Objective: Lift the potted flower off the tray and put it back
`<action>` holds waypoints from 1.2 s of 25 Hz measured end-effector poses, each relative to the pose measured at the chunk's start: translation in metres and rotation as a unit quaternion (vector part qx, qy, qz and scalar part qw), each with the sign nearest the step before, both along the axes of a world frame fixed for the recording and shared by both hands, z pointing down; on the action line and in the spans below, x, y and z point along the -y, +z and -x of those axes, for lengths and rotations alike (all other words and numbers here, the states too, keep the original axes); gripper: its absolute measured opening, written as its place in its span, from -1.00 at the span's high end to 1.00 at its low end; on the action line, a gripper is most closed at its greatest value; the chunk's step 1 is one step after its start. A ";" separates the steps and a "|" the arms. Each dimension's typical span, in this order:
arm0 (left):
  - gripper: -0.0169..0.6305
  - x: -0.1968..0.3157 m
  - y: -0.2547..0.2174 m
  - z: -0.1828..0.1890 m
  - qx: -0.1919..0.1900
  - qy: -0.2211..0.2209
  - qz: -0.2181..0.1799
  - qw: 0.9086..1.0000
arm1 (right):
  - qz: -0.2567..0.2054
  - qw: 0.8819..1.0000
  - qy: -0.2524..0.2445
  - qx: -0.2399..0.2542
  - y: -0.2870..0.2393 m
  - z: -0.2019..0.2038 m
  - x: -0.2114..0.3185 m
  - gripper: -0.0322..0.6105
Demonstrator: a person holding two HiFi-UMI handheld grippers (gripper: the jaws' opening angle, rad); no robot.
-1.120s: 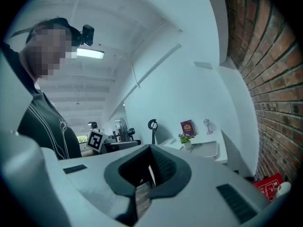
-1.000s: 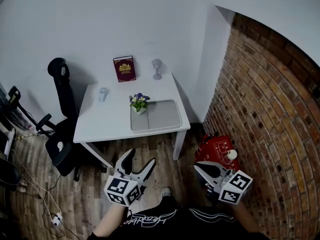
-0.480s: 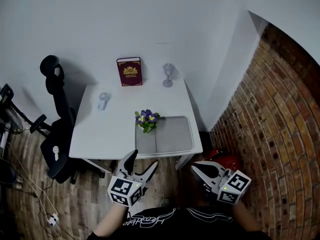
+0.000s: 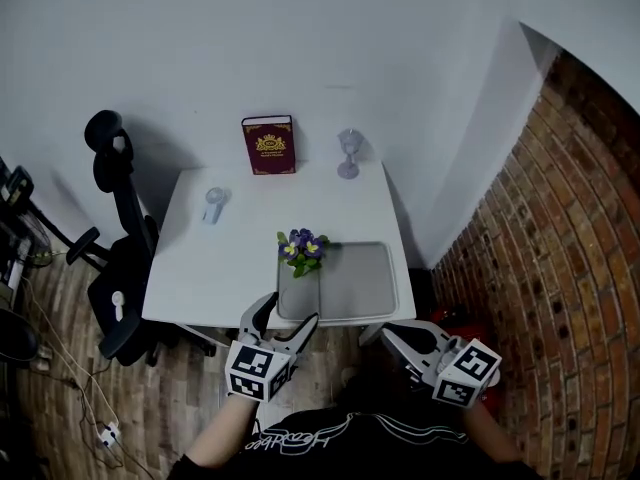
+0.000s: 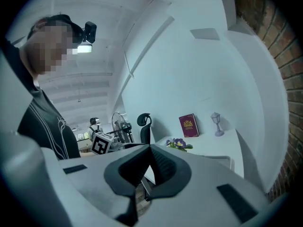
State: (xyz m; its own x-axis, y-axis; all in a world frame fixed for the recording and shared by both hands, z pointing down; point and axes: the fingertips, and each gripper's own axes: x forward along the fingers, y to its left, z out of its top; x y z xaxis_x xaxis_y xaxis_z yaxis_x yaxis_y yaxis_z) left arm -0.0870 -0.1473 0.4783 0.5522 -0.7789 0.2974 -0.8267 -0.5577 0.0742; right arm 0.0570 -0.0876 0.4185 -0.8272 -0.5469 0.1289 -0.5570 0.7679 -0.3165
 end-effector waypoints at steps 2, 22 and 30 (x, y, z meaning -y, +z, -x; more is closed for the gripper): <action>-0.14 0.012 0.009 0.003 0.008 -0.008 0.008 1.000 | 0.002 1.000 -0.004 0.001 0.001 0.000 0.008 0.89; -0.20 0.111 0.103 0.020 0.082 -0.002 0.081 0.993 | 0.001 0.998 -0.065 0.006 -0.005 0.018 0.116 0.89; -0.22 0.139 0.127 0.020 0.104 0.026 0.086 0.990 | 0.007 0.998 -0.061 0.002 -0.004 0.011 0.144 0.89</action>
State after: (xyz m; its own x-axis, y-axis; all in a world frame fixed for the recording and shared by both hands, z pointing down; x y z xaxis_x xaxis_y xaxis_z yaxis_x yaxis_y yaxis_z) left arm -0.1073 -0.2867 0.6056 0.5033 -0.6784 0.5353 -0.8044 -0.5940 0.0036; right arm 0.0455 -0.2316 0.4142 -0.8884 -0.4398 0.1318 -0.4577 0.8257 -0.3296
